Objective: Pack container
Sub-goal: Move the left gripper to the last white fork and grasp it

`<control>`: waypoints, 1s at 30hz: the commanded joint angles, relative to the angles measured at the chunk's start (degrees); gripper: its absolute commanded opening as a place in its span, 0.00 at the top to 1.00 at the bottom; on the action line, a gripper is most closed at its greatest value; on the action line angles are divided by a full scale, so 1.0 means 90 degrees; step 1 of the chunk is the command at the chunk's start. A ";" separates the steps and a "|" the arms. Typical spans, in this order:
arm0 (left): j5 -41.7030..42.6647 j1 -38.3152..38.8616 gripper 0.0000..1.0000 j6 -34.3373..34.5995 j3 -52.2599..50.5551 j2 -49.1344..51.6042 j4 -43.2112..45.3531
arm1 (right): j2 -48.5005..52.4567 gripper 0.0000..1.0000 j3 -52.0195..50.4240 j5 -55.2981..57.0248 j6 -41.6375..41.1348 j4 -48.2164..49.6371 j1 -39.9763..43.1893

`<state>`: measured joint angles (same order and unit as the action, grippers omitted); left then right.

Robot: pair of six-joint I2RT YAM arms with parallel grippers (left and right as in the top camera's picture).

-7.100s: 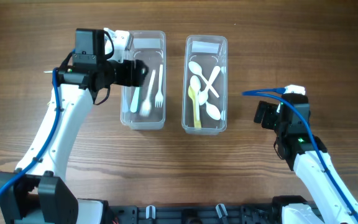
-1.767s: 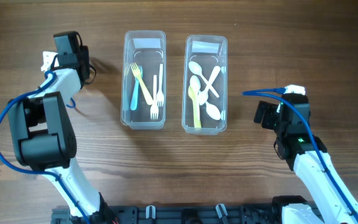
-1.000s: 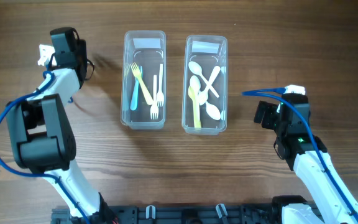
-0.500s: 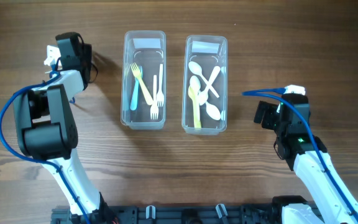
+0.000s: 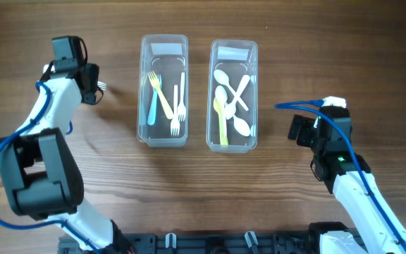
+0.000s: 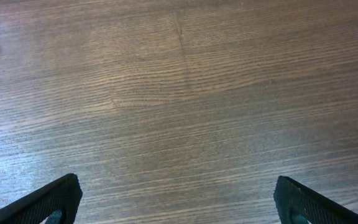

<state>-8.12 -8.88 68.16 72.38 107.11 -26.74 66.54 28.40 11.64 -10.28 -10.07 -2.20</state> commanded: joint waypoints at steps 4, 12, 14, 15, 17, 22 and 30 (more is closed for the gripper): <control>0.1243 -0.0044 0.34 -0.1549 -0.0027 -0.0160 0.1508 | 0.0007 0.00 0.0010 0.0039 -0.0085 0.0019 -0.0015; 0.0663 -0.0032 0.29 -0.1530 -0.0027 0.0058 0.2271 | 0.0007 0.00 0.0010 0.0039 -0.0085 0.0019 -0.0015; 0.0607 -0.0032 0.28 -0.1530 -0.0027 0.0410 0.2392 | 0.0007 0.00 0.0010 0.0039 -0.0085 0.0019 -0.0015; 0.0610 -0.0032 0.28 -0.1530 -0.0027 0.0544 0.2472 | 0.0007 0.00 0.0010 0.0039 -0.0085 0.0019 -0.0015; 0.0610 -0.0032 0.28 -0.1528 -0.0027 0.0816 0.2555 | 0.0007 0.00 0.0010 0.0039 -0.0085 0.0019 -0.0015; 0.0612 -0.0032 0.26 -0.1583 -0.0027 0.1324 0.2696 | 0.0007 0.00 0.0010 0.0039 -0.0085 0.0019 -0.0015; 0.0551 -0.0034 0.34 -0.1073 -0.0027 0.1423 0.0937 | 0.0007 0.00 0.0010 0.0039 -0.0085 0.0019 -0.0015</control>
<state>-2.00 -9.08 53.95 73.52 118.39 -10.28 66.54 28.40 11.64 -10.28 -10.04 -2.20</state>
